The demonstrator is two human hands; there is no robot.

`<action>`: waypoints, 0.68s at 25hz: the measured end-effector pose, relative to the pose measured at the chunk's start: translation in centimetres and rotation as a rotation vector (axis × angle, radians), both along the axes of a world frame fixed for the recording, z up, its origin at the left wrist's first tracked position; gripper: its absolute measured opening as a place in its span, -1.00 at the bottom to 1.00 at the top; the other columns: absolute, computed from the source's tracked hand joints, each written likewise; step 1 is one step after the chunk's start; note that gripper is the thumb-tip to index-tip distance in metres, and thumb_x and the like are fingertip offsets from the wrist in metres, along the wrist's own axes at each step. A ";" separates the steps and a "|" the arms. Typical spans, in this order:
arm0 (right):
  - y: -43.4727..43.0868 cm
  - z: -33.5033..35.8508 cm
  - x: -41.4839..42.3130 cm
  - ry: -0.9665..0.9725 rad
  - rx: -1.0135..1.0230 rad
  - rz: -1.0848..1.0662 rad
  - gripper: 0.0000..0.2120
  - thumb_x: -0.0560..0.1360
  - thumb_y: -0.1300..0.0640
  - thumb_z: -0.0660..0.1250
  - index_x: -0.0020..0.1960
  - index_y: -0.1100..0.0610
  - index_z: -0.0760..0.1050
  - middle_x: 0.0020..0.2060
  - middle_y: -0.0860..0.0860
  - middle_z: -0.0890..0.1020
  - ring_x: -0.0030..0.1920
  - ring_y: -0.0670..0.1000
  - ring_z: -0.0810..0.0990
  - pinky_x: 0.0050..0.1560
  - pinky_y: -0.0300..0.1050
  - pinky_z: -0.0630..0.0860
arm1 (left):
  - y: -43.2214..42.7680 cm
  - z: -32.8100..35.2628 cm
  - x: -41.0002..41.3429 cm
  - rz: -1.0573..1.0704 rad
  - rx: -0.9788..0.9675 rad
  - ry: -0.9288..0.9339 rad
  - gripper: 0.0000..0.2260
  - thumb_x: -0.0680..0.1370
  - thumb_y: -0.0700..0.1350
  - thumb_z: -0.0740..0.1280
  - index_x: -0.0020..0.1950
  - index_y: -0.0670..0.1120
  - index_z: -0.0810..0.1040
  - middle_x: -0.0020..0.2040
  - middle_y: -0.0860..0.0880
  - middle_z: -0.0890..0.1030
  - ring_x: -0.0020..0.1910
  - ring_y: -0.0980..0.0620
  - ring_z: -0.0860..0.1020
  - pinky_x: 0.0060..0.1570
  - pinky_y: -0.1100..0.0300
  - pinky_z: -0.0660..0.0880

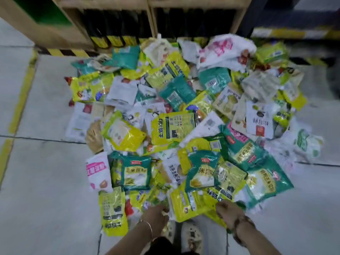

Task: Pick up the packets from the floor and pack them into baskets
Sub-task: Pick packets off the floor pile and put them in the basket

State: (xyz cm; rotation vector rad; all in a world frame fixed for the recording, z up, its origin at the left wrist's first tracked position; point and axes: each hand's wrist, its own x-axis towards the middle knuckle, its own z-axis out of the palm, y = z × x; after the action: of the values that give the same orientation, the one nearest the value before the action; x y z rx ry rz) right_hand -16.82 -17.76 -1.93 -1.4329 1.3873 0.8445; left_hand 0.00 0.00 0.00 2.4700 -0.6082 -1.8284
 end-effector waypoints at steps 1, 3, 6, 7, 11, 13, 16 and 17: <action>-0.4 -2.5 0.3 -0.016 -0.020 -0.037 -0.69 0.55 0.14 0.20 -0.37 0.04 0.32 -0.43 -0.02 0.39 -0.41 -0.03 0.33 -0.36 -0.22 0.20 | 0.0 -1.8 -0.3 0.015 0.013 0.009 -0.73 0.57 -0.07 0.22 0.26 0.00 0.47 0.19 -0.07 0.57 0.13 -0.01 0.55 -0.02 0.31 0.42; -1.9 -5.6 1.6 -0.003 -0.057 -0.068 -0.85 0.56 0.09 0.22 -0.19 0.03 0.44 -0.24 0.03 0.51 -0.24 0.03 0.46 -0.27 -0.19 0.32 | -0.3 -4.6 -0.6 0.051 0.007 0.019 -0.74 0.57 -0.05 0.23 0.25 0.00 0.48 0.16 -0.06 0.59 0.09 -0.01 0.56 -0.06 0.30 0.42; -4.0 -10.3 3.8 -0.025 -0.143 -0.187 -0.68 0.50 0.03 0.33 0.17 0.19 0.50 -0.02 0.15 0.56 0.03 0.16 0.54 -0.10 -0.13 0.41 | -1.4 -9.2 -1.2 0.178 0.007 0.054 -0.74 0.57 -0.04 0.25 0.25 -0.03 0.48 0.07 -0.09 0.60 -0.05 -0.02 0.56 -0.11 0.27 0.43; -4.5 -11.3 4.3 -0.049 -0.154 -0.265 -0.55 0.47 0.00 0.39 0.27 0.20 0.45 0.07 0.17 0.57 0.12 0.19 0.53 0.02 -0.07 0.43 | -1.8 -10.1 -1.1 0.273 -0.009 0.057 -0.74 0.56 -0.06 0.27 0.23 -0.06 0.49 -0.02 -0.09 0.59 -0.13 -0.03 0.54 -0.17 0.26 0.43; -4.9 -15.3 5.4 -0.137 -0.118 -0.445 -0.42 0.33 -0.05 0.51 0.25 0.14 0.42 0.08 0.08 0.62 0.02 0.12 0.60 0.12 0.05 0.50 | -3.7 -13.3 -1.4 0.403 -0.112 -0.014 -0.73 0.53 -0.08 0.34 0.22 -0.08 0.49 -0.15 0.00 0.51 -0.29 0.07 0.46 -0.26 0.26 0.38; -4.5 -15.5 5.5 -0.164 -0.092 -0.519 -0.51 0.36 0.05 0.50 0.19 0.16 0.43 0.05 0.03 0.61 -0.11 0.06 0.61 -0.03 -0.03 0.53 | -5.0 -13.7 -1.4 0.477 -0.183 -0.048 -0.70 0.50 -0.09 0.38 0.22 -0.07 0.48 -0.02 -0.02 0.54 -0.18 0.04 0.50 -0.18 0.21 0.44; -4.2 -14.5 5.4 -0.221 -0.177 -0.535 -0.61 0.37 0.16 0.49 0.14 0.18 0.48 0.03 0.06 0.62 -0.03 0.07 0.60 -0.03 -0.05 0.55 | -7.1 -13.2 -1.4 0.689 -0.278 0.004 -0.64 0.48 -0.14 0.41 0.25 -0.10 0.45 0.03 -0.04 0.53 -0.07 0.04 0.50 -0.10 0.21 0.46; -3.7 -13.5 5.2 -0.268 -0.184 -0.548 -0.66 0.37 0.21 0.49 0.11 0.17 0.50 -0.02 0.06 0.62 -0.06 0.05 0.59 -0.11 -0.15 0.56 | -7.8 -12.8 -1.3 0.768 -0.307 0.062 -0.64 0.48 -0.17 0.41 0.25 -0.10 0.43 0.00 -0.01 0.52 -0.06 0.05 0.50 -0.13 0.25 0.47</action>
State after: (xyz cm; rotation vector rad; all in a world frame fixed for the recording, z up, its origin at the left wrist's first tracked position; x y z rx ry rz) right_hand -11.59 -21.47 -15.47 -1.1555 1.5656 0.1710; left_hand -1.35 -7.75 -12.79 2.0141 0.0761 -1.3688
